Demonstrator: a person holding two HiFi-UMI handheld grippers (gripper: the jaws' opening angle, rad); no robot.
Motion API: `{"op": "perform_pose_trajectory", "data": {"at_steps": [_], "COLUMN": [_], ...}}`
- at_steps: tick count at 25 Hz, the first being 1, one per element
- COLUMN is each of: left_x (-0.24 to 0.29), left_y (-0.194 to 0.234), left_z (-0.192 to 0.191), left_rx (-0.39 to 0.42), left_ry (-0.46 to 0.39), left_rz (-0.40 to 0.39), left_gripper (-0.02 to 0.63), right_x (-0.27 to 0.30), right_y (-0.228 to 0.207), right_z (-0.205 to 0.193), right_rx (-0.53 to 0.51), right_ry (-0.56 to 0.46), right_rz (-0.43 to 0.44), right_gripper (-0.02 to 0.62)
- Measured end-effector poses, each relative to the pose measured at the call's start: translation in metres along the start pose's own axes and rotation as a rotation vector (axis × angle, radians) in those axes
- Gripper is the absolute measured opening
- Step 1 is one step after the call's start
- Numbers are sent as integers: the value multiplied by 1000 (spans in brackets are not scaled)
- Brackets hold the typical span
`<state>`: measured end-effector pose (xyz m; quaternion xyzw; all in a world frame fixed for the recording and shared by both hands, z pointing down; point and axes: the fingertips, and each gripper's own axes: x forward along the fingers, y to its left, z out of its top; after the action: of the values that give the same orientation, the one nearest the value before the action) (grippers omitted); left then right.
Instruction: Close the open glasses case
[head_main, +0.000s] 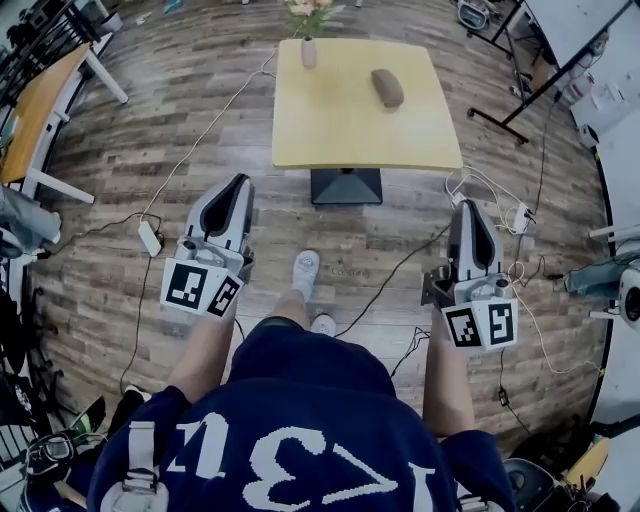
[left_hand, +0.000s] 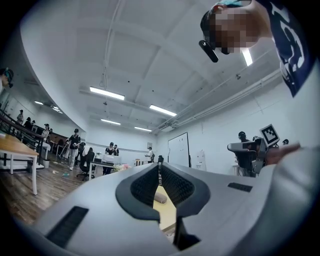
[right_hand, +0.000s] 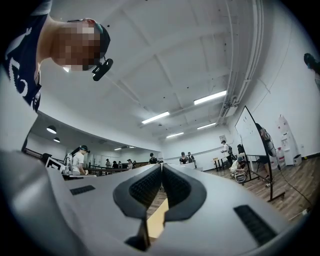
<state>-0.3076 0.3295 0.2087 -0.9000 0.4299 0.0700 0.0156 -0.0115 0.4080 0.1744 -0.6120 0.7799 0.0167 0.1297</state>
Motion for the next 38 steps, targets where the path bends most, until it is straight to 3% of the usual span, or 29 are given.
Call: {"op": "perform_pose_trajectory", "data": {"at_steps": [17, 28, 38], "left_x": [184, 224, 257], "left_y": [88, 103, 102], "left_z": [-2, -23, -42], "left_rx": [29, 0, -4], "left_ry": [-47, -22, 10], "left_rz": [-174, -224, -200], "left_gripper": [27, 28, 27], "right_x": [160, 178, 212], "right_y": [-50, -65, -98], "right_z": [-3, -18, -39], "right_rx": [-51, -53, -24], "right_ry": [-55, -31, -3], "right_rz": [-99, -152, -118], "right_gripper": [28, 28, 28]}}
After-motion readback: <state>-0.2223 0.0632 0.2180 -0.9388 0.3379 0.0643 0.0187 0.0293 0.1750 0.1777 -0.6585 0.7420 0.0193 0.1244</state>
